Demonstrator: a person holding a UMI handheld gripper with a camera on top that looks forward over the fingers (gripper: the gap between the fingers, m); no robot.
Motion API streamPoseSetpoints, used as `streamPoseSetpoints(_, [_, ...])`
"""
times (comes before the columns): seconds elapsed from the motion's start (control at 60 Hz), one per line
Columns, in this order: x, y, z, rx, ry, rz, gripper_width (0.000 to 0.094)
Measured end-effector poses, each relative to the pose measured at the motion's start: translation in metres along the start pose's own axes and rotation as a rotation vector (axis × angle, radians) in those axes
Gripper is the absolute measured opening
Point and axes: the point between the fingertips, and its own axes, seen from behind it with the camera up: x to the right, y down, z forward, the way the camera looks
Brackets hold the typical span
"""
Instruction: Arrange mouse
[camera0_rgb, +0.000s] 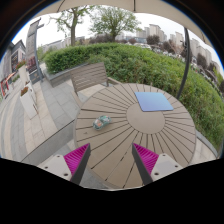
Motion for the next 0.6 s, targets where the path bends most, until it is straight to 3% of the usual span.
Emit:
streamPoseSetpoints(0.25, [-0.070, -0.009, 0.047, 0.036, -0.009, -0.019, 0.0854])
streamPoseSetpoints(0.6, [-0.088, -0.008, 0.170, 0.090, 0.014, 0.056, 0.0862])
